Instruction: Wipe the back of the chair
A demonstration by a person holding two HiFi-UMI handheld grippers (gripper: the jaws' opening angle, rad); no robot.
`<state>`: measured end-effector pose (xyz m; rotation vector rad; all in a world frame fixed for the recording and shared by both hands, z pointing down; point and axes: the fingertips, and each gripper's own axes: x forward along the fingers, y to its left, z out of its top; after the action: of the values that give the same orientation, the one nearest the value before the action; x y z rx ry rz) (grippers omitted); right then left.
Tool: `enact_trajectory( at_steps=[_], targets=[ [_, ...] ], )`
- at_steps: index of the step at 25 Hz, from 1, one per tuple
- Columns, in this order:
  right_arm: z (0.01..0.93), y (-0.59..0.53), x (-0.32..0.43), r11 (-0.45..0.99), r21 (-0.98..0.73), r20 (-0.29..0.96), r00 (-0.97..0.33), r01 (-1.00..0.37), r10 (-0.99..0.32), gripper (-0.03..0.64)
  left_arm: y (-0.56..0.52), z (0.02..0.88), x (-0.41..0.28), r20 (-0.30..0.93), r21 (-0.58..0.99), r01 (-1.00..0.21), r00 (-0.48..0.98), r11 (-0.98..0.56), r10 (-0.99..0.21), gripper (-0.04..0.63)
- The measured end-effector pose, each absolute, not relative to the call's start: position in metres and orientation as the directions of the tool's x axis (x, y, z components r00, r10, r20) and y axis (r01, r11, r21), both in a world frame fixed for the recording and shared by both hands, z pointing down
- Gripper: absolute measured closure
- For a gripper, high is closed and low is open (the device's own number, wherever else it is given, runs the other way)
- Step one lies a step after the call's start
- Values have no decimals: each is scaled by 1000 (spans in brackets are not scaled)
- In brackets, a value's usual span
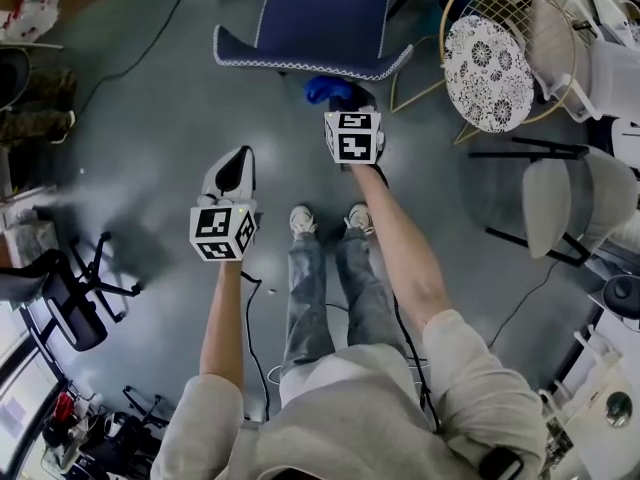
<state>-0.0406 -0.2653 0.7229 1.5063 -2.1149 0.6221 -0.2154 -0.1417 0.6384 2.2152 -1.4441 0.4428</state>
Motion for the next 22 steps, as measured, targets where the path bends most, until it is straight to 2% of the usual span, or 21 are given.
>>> enact_trajectory(
  at_steps=[13,22],
  targets=[
    [726,-253,64,206,-44,628,-187,-978,-756,563,-160,633,-138,487,208,-875,480,-437,-730,595],
    [728,-277,107,187,-18,625,-157,-982,-765,563,-166,635,-118,502,204,-879,472,-431,-725,595]
  ],
)
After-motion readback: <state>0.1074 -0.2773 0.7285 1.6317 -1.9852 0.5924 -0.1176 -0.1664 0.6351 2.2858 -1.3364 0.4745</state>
